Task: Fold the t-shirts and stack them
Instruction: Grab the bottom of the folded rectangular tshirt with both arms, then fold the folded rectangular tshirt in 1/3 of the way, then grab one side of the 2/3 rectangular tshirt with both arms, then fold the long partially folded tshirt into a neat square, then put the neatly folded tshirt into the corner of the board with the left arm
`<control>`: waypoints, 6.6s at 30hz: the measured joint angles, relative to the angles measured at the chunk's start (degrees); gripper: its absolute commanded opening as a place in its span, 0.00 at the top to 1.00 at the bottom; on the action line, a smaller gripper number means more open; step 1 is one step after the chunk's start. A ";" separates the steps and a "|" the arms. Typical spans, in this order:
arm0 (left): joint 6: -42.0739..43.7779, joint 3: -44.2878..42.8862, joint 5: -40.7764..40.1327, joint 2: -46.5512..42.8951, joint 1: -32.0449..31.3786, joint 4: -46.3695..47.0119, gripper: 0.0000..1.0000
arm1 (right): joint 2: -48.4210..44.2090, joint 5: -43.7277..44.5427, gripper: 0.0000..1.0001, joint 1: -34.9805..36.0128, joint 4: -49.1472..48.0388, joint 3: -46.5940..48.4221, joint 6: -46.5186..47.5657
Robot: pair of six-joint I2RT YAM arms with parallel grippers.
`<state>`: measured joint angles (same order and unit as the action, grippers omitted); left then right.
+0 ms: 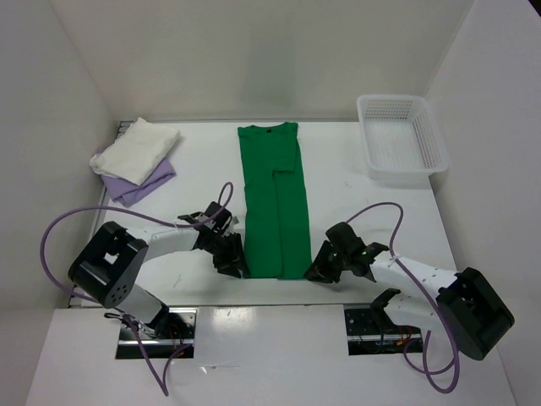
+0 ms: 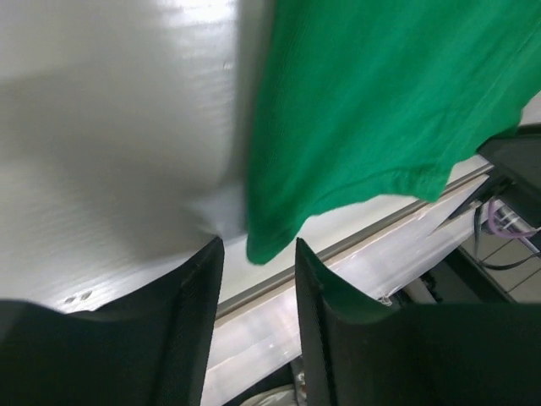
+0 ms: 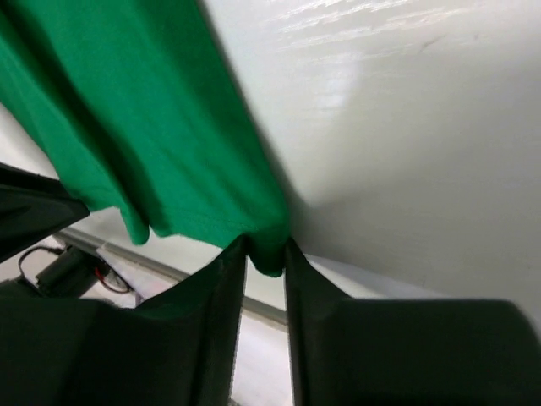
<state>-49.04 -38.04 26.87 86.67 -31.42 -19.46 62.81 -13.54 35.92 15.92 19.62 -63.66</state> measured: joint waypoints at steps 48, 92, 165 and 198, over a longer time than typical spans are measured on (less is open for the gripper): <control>8.61 -51.76 -3.48 31.67 19.43 -10.21 0.88 | 50.69 -0.42 1.00 -18.95 12.02 62.58 30.16; -0.63 -12.98 -1.29 9.40 9.73 9.44 0.41 | 35.60 -1.25 0.52 -11.78 1.46 36.52 23.17; 4.22 -47.28 -2.99 27.41 28.81 -2.95 0.47 | 61.11 -6.82 0.46 -17.51 9.92 76.43 26.58; 0.52 -14.67 0.48 4.44 15.87 6.32 0.26 | 83.65 -22.62 1.00 -10.08 8.83 101.09 27.34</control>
<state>-48.51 -52.71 27.35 91.11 -15.55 -13.15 146.45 -36.16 25.85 24.75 120.70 -36.32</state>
